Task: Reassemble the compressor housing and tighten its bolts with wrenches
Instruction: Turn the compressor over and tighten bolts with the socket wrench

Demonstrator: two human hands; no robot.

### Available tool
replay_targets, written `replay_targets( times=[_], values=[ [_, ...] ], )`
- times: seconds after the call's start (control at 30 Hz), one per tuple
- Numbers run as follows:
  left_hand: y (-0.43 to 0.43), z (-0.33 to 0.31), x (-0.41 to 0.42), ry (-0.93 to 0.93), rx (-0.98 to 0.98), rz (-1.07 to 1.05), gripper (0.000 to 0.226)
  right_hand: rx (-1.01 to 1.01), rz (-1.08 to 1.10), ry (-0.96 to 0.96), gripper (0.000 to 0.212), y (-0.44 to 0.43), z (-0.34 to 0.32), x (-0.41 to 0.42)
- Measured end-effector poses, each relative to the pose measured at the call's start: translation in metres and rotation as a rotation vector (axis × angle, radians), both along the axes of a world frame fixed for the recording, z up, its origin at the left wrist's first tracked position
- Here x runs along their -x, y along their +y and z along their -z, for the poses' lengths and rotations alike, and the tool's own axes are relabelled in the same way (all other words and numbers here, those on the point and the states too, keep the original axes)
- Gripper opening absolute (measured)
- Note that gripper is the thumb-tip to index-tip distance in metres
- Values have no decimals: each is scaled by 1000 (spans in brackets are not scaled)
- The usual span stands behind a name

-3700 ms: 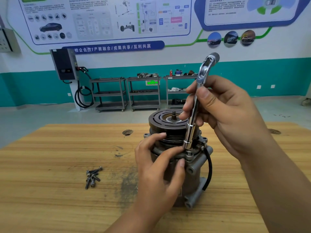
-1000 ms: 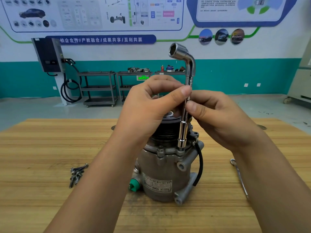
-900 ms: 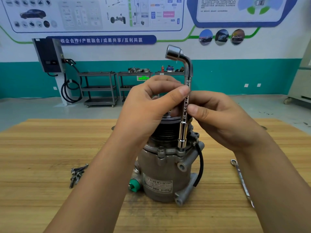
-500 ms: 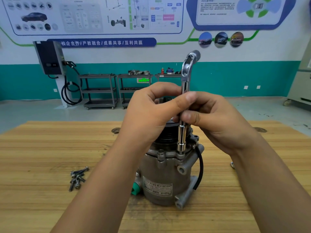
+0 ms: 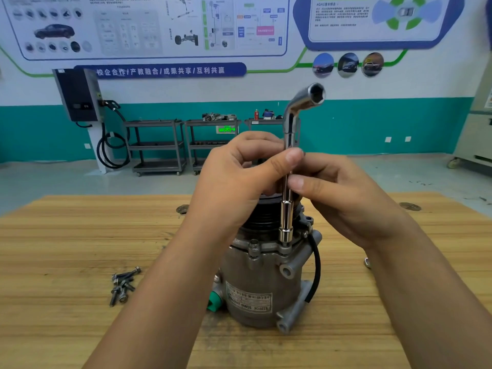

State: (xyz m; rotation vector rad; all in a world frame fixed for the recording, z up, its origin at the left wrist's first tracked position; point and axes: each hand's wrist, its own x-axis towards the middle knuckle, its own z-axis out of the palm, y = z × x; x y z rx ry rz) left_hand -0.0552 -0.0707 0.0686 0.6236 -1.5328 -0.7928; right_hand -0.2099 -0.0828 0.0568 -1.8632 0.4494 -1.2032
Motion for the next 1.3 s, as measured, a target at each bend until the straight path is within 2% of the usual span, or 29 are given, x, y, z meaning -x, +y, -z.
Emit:
replay_targets(
  times=[0.1, 0.27, 0.37, 0.43, 0.63, 0.77, 0.97, 1.07, 1.17, 1.3],
  values=[
    [1, -2, -1, -14, -29, 43, 13, -28, -29, -15, 24, 1, -1, 1],
    [4, -1, 0, 15, -44, 137, 23, -73, -33, -61, 21, 2, -1, -1],
    [3, -1, 0, 22, -40, 156, 22, -70, -4, -72, 19, 0, 0, -2],
    [1, -1, -1, 6, -29, 137, 17, -54, 12, -70, 19, -1, 0, -3],
    [3, 0, 2, -19, 6, 5, 21, -22, 75, -26, 30, -2, 1, -3],
    [3, 0, 2, -32, 18, -25, 17, 2, 111, 3, 22, 0, 1, -5],
    [3, 0, 3, -49, 54, -40, 4, 14, 111, -6, 25, 0, 0, -7],
    [3, 0, 3, -70, 66, -40, 11, 10, 61, -24, 31, 1, 0, -6],
    [5, -1, 2, -41, 32, 26, 20, -1, 33, 1, 25, 0, 0, -3],
    [7, -2, 3, -61, 19, 36, 20, -38, -28, -37, 29, -2, 2, 1]
  ],
)
